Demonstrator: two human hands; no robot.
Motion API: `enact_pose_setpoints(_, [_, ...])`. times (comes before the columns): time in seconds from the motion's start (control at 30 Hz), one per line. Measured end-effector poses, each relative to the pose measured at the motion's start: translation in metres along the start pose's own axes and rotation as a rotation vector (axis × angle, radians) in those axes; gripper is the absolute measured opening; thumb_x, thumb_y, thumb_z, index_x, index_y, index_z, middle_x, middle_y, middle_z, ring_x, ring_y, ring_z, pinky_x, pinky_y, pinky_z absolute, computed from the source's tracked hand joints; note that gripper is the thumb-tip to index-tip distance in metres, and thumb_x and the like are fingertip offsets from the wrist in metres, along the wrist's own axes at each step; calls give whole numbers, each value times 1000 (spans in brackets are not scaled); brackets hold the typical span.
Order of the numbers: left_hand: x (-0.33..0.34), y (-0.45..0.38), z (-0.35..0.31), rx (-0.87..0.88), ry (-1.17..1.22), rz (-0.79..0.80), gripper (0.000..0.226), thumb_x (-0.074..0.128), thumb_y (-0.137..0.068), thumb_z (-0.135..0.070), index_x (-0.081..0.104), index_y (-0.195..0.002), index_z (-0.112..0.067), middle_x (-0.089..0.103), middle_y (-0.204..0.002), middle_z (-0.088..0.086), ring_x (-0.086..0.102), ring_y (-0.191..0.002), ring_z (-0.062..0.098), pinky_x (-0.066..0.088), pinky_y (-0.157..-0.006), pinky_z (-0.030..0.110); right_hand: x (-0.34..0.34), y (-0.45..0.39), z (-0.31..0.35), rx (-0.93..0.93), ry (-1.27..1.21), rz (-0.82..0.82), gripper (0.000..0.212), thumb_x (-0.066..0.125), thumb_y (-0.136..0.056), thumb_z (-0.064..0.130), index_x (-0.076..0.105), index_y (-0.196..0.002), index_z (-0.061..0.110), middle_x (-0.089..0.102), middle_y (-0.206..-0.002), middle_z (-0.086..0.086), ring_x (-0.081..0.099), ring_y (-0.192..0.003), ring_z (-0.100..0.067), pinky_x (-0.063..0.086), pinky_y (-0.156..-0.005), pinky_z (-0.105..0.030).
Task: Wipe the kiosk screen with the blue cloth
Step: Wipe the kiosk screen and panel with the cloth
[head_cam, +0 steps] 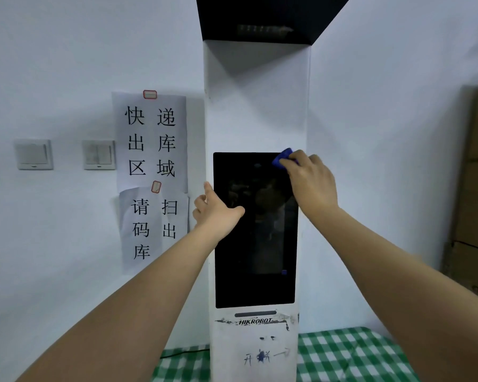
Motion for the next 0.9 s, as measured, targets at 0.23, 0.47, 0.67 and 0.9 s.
enact_pose_setpoints(0.23, [7, 4, -6, -31, 67, -27, 96, 58, -86, -29, -10, -152, -15, 0, -159, 7, 10, -144, 31, 21, -114, 42, 6, 20, 26, -181, -52, 19, 51, 77, -51, -11, 70, -98, 8, 64, -93, -10, 53, -61, -30, 42, -45, -30])
enact_pose_setpoints(0.47, [10, 4, -2, -7, 46, 21, 94, 57, -88, -28, -10, -151, -9, -7, -160, 5, 4, -148, 26, 13, -119, 38, 10, 9, 2, 282, -123, -39, 46, 70, -68, -12, 69, -107, 12, 63, -100, -9, 51, -67, -28, 30, -49, -26])
enact_pose_setpoints(0.67, [8, 3, -1, -2, 33, 28, 95, 58, -87, -27, -9, -152, -9, -6, -160, 6, 7, -147, 28, 15, -119, 39, 2, 12, 8, -167, -6, 24, 43, 67, -60, -11, 71, -98, 9, 63, -89, -11, 53, -61, -32, 42, -45, -31])
enact_pose_setpoints(0.9, [11, 3, 0, -8, 9, 37, 96, 57, -87, -28, -11, -152, -10, -8, -160, 5, 6, -147, 29, 16, -119, 41, 4, 10, -5, 71, -10, -19, 47, 74, -55, -13, 72, -95, 11, 62, -82, -9, 49, -56, -28, 27, -45, -25])
Point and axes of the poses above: each hand's wrist, its own y-axis away from the middle knuckle, its own x-axis out of the palm, z = x × y, the point moved 5 cm from there along -y, towards the middle knuckle
